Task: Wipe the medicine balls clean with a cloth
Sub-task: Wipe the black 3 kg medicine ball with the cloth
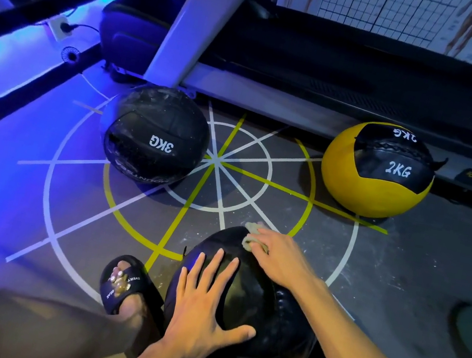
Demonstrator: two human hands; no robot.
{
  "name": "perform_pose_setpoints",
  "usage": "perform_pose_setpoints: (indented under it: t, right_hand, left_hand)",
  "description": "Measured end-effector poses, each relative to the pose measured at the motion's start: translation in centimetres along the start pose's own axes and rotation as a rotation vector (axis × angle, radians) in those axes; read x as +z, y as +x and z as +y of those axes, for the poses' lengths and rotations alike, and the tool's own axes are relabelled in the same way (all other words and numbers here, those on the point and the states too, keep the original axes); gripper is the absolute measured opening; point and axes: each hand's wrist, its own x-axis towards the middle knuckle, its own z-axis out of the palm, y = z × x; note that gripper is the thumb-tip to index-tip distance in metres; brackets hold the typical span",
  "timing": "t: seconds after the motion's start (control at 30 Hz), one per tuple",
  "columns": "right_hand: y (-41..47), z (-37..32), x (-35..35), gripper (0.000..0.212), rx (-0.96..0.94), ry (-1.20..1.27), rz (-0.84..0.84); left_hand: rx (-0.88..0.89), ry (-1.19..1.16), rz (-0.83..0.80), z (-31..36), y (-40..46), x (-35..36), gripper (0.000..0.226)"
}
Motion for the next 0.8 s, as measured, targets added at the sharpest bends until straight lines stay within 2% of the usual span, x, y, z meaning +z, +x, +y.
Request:
perform_pose_setpoints:
  t: [0.17,0.33,0.4,0.47,0.53,0.67,0.73,0.8]
  right_hand:
    - [3.6,-0.7,-0.4,0.032,0.175,0.007,-0.059]
    - [3.5,0.1,-2.0,0.012,0.347,-0.047,0.139]
    - [3.2,0.6,-2.8,0.011,0.340,0.032,0.173]
    - [3.1,0.0,-3.1,0.012,0.268,0.132,0.044]
    - [3.1,-1.0,-2.7,0.013,0.212,0.020,-0.081]
    - [4.5,-1.0,-2.1,0.012,0.220,-0.292,0.060]
    - [4.9,-0.8,-2.7,0.013,0.249,-0.257,0.081]
    - [5.2,-0.9,-3.3,0.013,0.264,-0.170,0.027]
  left_hand:
    - [0.002,0.010,-0.018,0.5,-0.1,0.0,0.113]
    - [-0.001,-0.002,-0.012,0.8,-0.7,0.2,0.114]
    - [-0.003,0.003,-0.018,0.7,-0.7,0.2,0.114]
    - [-0.007,0.019,-0.017,0.7,-0.6,0.3,0.115]
    - [0.000,0.030,-0.025,1.0,-0.5,0.4,0.114]
    - [0.003,0.034,-0.020,1.3,-0.9,0.5,0.113]
    - [0.003,0.030,-0.016,1.3,-0.9,0.5,0.113]
    - [0.002,0.022,-0.011,1.1,-0.7,0.5,0.112]
